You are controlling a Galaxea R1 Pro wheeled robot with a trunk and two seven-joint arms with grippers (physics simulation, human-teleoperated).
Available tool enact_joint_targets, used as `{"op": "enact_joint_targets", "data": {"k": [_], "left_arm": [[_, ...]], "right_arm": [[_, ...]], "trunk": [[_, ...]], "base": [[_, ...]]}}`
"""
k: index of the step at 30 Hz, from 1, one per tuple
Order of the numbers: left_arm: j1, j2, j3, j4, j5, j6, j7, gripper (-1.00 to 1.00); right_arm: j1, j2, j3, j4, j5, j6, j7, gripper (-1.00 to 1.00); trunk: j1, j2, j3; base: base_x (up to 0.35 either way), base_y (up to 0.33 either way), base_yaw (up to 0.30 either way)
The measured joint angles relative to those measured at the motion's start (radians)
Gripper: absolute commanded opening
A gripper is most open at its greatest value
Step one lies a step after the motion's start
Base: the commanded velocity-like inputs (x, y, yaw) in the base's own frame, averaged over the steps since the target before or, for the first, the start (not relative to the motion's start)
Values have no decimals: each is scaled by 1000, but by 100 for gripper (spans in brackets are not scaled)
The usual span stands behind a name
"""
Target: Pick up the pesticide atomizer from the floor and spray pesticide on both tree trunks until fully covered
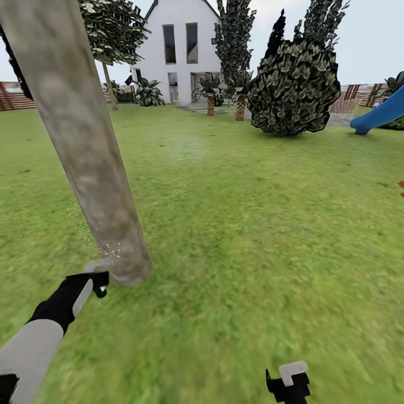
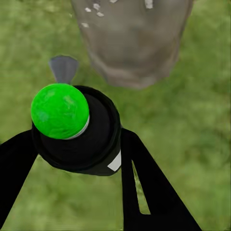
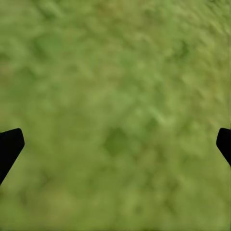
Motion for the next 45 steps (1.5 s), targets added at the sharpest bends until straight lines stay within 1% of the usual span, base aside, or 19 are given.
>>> {"op": "enact_joint_targets", "data": {"k": [1, 2, 3, 5, 6, 7, 8, 11, 13, 15, 17, 21, 24, 25, 26, 28, 29, 32, 45], "left_arm": [[-23, -18, -1, -18, -1, 4, 1, -100], [-45, -21, 0, -21, -7, 15, 0, -100], [-61, -13, 2, -19, -13, 55, 0, -100], [-64, 28, 4, -17, -20, 78, -3, -100], [-58, 63, 2, -18, -15, 82, -27, -100], [-56, 78, 0, -22, -9, 83, -67, -100], [-55, 80, -1, -24, -6, 83, -89, -100], [-64, 71, -1, -28, -7, 87, -114, -100], [-59, 78, 0, -41, -10, 92, -117, -100], [-55, 82, -2, -99, -9, 106, -118, -100], [-52, 81, -3, -141, -10, 152, -118, -100], [-50, 79, -5, -147, -10, 161, -116, -100], [-53, 86, -2, -163, -13, 172, -119, -100], [-60, 97, -3, -179, -18, 235, -120, -100], [-57, 98, -15, -202, -17, 246, -121, -100], [-53, 97, -59, -253, -27, 253, -121, -100], [-52, 96, -70, -266, -30, 254, -120, -100], [-51, 94, -72, -274, -35, 271, -118, -100], [-51, 91, -72, -273, -36, 272, -113, -100]], "right_arm": [[0, -2, 0, 1, 0, 0, 0, 100], [0, -2, 0, 1, 0, 0, -1, 100], [0, -2, 0, 1, 1, 0, -1, 100], [0, -2, 0, 1, 0, 0, -1, 100], [0, -2, 0, 1, 1, 0, 0, 100], [0, -2, 0, 1, 0, 0, 0, 100], [0, -2, 0, 1, 0, 0, 0, 100], [0, -2, 0, 1, 0, 0, 0, 100], [0, -2, 0, 1, 0, 0, 0, 100], [0, -2, 0, 1, 0, 0, 0, 100], [0, -2, 0, 1, 0, 0, -1, 100], [0, -2, 0, 1, 0, 0, -1, 100], [0, -2, 0, 1, 0, 0, -1, 100], [0, -2, 0, 1, 0, 0, -1, 100], [0, -2, 0, 1, 0, 0, -1, 100], [0, -2, 0, 1, 0, 0, -1, 100], [0, -2, 0, 1, 0, 0, -1, 100], [0, -2, 0, 1, 0, 0, -1, 100], [0, -1, 0, 1, 0, 0, -1, 100]], "trunk": [[0, 0, 0], [0, 0, 0], [0, 0, 0], [0, 0, 0], [0, 0, 0], [0, 0, 0], [0, 0, 0], [0, 0, 0], [0, 0, 0], [0, 0, 0], [0, 0, 0], [0, 0, 0], [0, 0, 0], [0, 0, 0], [0, 0, 0], [0, 0, 0], [0, 0, 0], [0, 0, 0], [0, 0, 0]], "base": [[0, 0, 2], [0, 0, 0], [0, 0, 0], [0, 0, 0], [0, 0, 0], [0, 0, 0], [0, 0, 0], [0, 0, 0], [69, 0, 0], [268, 0, 2], [327, 0, 140], [126, 0, 239], [3, 0, 42], [0, 0, 2], [36, -11, 1], [110, -140, 0], [143, -217, 0], [88, -257, 0], [4, -272, 0]]}}
